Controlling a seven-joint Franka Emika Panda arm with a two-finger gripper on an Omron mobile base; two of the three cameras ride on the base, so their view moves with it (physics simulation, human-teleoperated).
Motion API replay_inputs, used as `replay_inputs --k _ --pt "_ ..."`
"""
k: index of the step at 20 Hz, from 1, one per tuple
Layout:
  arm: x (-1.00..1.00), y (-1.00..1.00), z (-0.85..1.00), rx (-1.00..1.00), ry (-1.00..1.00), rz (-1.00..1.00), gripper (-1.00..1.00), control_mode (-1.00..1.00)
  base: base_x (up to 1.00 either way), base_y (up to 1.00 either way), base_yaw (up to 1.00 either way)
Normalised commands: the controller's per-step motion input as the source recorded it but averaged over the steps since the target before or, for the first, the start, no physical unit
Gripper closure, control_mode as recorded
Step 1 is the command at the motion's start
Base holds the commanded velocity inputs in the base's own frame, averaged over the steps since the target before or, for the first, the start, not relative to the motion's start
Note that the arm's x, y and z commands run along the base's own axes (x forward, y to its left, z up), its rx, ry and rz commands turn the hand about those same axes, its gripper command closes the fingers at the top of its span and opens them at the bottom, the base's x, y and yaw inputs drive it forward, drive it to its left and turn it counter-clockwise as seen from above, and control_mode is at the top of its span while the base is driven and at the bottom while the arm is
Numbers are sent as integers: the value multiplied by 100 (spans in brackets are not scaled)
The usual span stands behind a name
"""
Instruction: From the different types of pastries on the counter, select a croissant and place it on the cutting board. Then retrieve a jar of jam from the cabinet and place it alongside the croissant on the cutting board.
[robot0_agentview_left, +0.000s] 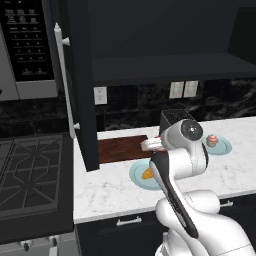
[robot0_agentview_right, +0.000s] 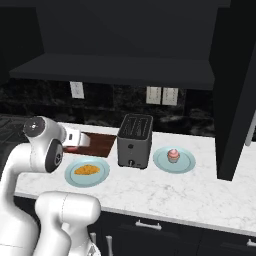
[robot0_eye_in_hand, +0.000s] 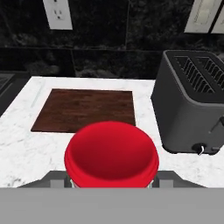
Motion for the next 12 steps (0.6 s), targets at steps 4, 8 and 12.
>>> replay_inputs --k 4,8,12 --pt "24 0 -92 7 -4 5 100 -100 0 0 0" --pt "26 6 -51 0 -21 5 100 -100 0 0 0" --pt "40 0 -32 -4 -30 0 100 -100 0 0 0"
